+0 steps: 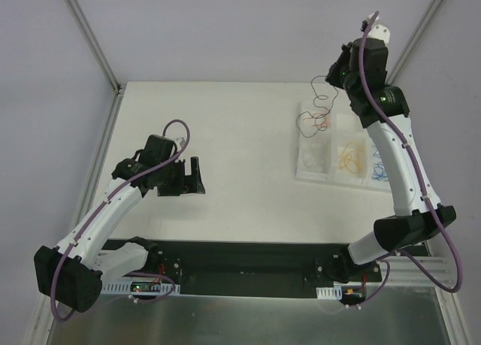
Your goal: Untangle the cables
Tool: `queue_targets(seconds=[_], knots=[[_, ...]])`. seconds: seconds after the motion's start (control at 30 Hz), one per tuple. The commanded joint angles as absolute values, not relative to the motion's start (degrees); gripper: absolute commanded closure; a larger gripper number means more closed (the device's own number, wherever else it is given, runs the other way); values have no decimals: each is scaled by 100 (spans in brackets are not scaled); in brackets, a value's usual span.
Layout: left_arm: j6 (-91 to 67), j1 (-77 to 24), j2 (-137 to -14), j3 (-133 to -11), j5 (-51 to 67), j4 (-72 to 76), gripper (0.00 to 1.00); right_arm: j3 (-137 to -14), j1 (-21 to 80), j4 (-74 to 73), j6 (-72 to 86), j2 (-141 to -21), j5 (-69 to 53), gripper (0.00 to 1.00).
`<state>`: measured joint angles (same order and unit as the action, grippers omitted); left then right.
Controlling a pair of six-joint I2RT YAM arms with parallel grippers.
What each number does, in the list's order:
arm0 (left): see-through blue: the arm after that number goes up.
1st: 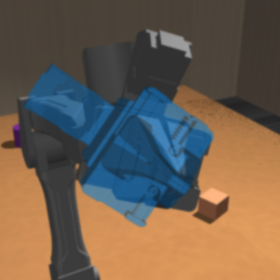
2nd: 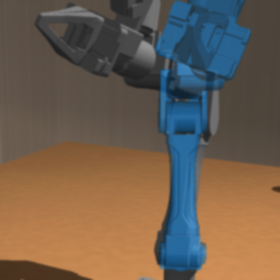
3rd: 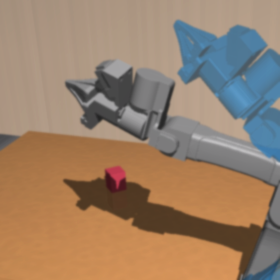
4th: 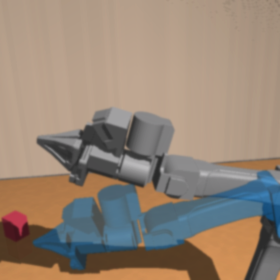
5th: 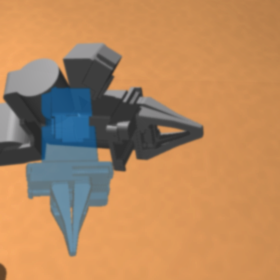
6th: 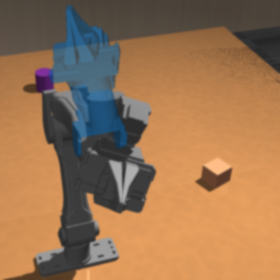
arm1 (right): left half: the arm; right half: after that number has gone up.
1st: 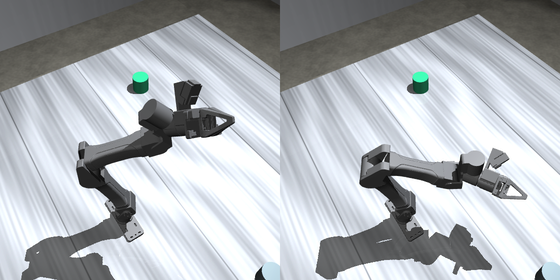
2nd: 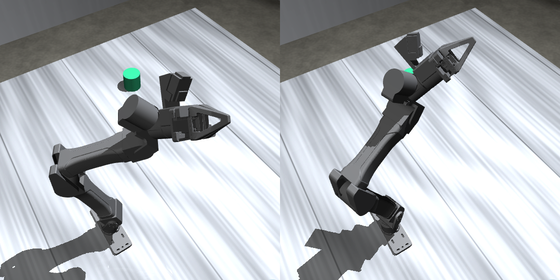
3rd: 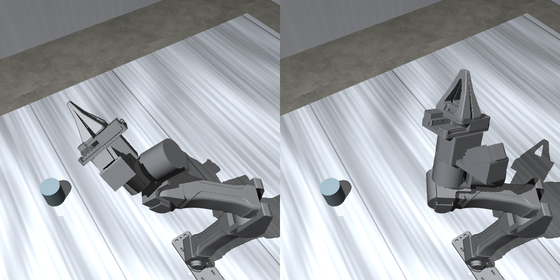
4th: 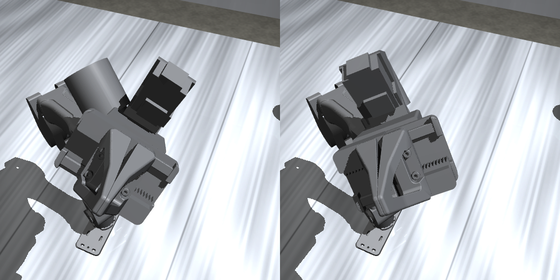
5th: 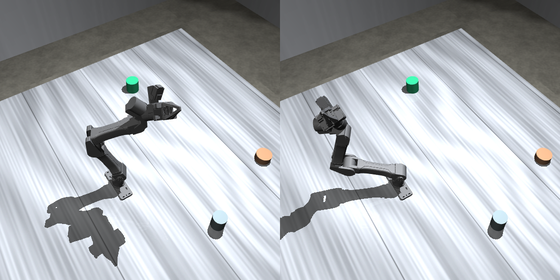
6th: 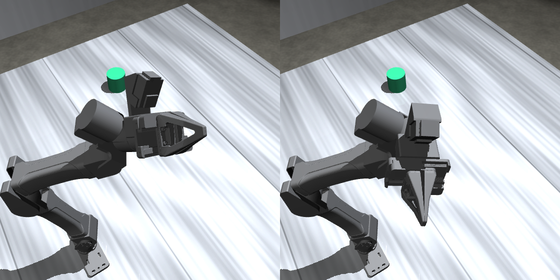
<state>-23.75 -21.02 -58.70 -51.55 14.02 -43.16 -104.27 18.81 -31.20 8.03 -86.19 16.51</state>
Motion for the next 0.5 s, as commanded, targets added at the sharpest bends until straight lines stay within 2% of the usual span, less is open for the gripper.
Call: queue_targets(seconds=[0.0, 0.2, 0.47], knots=[[-2505, -2101, -6020, -5229, 1222, -4236, 7, -11283, 1530, -2953, 730, -9052, 1845, 100], [-2444, -2101, -6617, -5606, 1204, -4157, 5, -11865, 880, -2927, 615, -9535, 1846, 100], [-2145, -2101, -7619, -6424, 1459, -4070, 7, -11655, 36, -2857, 966, -10045, 1381, 100]])
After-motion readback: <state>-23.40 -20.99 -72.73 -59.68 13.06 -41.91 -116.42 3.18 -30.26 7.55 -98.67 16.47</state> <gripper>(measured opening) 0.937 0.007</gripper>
